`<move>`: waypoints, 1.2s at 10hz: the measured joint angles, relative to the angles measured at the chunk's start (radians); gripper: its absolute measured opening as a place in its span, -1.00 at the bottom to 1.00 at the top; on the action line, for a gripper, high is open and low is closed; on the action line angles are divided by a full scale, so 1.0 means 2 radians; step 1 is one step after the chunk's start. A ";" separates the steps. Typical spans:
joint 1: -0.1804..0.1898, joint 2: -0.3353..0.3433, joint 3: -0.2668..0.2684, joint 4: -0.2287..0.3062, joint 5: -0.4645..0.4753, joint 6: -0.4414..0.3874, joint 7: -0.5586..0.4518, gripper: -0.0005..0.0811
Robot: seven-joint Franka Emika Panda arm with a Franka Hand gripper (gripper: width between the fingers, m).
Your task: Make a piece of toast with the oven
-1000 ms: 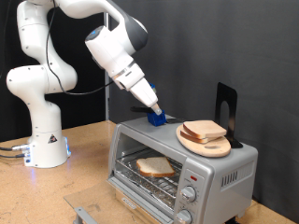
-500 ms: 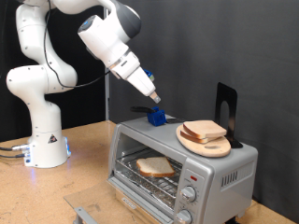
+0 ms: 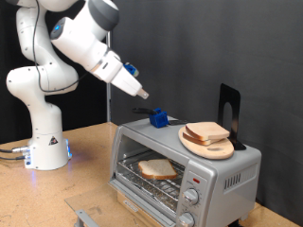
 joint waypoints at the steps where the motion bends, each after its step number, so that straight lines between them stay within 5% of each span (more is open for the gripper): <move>1: -0.011 -0.002 -0.018 0.000 -0.021 -0.015 -0.008 0.98; 4: -0.018 -0.004 -0.030 -0.002 -0.029 -0.036 -0.021 0.98; 9: -0.067 -0.012 -0.127 -0.018 -0.078 -0.121 -0.063 0.98; 12: -0.075 -0.006 -0.135 -0.016 -0.101 -0.160 -0.035 0.98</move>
